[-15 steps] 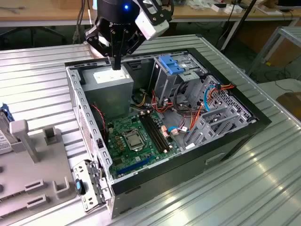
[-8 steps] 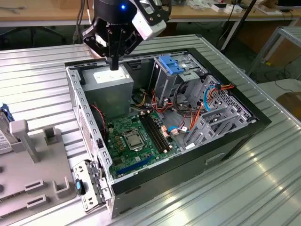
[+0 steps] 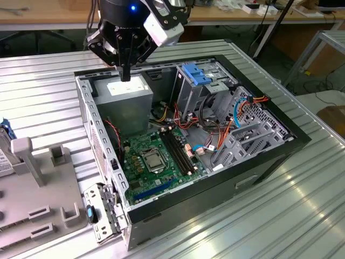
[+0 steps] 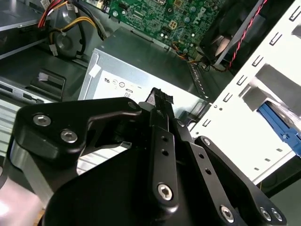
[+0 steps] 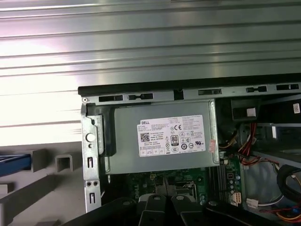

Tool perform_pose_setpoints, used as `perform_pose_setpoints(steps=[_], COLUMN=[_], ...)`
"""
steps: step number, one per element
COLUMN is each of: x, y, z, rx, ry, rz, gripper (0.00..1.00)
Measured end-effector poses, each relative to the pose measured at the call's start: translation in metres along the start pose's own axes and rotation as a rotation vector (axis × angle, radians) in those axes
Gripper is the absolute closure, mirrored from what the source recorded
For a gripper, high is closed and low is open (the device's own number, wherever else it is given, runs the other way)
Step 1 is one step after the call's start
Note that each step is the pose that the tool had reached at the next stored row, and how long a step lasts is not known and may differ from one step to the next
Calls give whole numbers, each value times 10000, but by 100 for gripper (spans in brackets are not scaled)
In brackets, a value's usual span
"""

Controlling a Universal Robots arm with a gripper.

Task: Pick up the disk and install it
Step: 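Reach for the disk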

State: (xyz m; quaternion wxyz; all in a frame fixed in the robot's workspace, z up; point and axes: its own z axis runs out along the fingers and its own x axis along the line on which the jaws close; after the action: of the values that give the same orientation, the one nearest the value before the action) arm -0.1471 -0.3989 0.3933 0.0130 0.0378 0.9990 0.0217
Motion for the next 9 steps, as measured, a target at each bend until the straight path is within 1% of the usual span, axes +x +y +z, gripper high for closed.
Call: perform_pose_setpoints(steps=[3,4,6,8,9], x=[61,95,123,179,195], y=[-5,-7,-9,-14,-15], z=[-2,-3,-3,-5,-5], rx=[0,0,0,0,0], ry=[0,0,0,0,0], rz=[1,1,0,0,1], gripper=[89,89,89,89,89])
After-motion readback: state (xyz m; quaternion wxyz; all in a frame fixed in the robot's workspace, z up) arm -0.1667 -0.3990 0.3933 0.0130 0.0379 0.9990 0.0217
